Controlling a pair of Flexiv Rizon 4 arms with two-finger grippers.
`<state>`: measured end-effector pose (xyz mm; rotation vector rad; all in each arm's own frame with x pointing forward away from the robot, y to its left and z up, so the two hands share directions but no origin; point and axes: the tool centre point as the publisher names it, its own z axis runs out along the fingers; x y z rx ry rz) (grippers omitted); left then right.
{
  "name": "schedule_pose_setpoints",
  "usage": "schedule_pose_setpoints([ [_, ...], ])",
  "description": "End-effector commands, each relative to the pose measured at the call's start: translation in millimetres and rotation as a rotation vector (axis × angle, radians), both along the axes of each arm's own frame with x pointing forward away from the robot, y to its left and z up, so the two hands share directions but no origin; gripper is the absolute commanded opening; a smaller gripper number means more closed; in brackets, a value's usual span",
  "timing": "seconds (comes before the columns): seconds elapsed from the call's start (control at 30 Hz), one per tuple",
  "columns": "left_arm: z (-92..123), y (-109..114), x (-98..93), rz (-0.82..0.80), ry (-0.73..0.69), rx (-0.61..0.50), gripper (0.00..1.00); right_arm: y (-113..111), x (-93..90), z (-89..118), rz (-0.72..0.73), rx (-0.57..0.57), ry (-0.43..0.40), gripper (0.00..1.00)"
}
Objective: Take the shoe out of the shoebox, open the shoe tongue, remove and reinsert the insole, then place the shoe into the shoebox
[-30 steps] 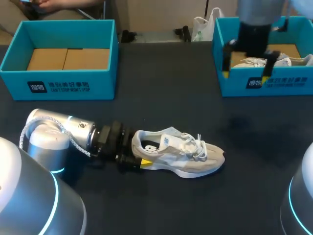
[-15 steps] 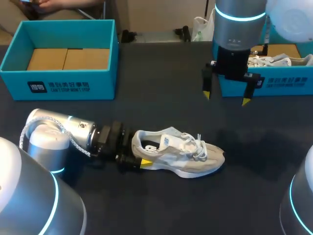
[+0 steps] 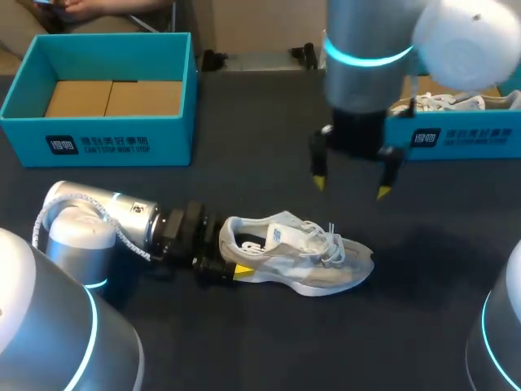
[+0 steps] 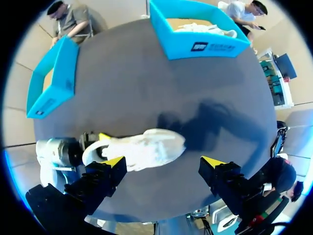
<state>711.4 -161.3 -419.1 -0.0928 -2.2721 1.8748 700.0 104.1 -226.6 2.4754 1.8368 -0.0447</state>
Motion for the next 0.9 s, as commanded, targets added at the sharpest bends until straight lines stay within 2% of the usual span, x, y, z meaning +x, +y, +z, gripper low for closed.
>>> schedule_pose_setpoints([
  [0.03,0,-1,0.7,0.001,0.0,0.002,0.0,47,-8.7,-19,-0.006,-0.005,0.017,1.0],
  [0.43,0,-1,0.7,0.001,0.0,0.002,0.0,47,-8.7,-19,-0.006,-0.005,0.017,1.0],
  [0.5,0,-1,0.7,0.001,0.0,0.002,0.0,64,-14.1,-29,-0.067,-0.091,0.054,1.0],
  [0.7,0,-1,0.7,0.001,0.0,0.002,0.0,90,-24.4,-39,-0.094,-0.139,0.047,1.0],
  [0.83,0,-1,0.7,0.001,0.0,0.002,0.0,101,-26.5,-44,-0.095,-0.114,0.042,1.0],
  [0.9,0,-1,0.7,0.001,0.0,0.002,0.0,109,-27.8,-49,-0.097,-0.153,0.049,1.0],
])
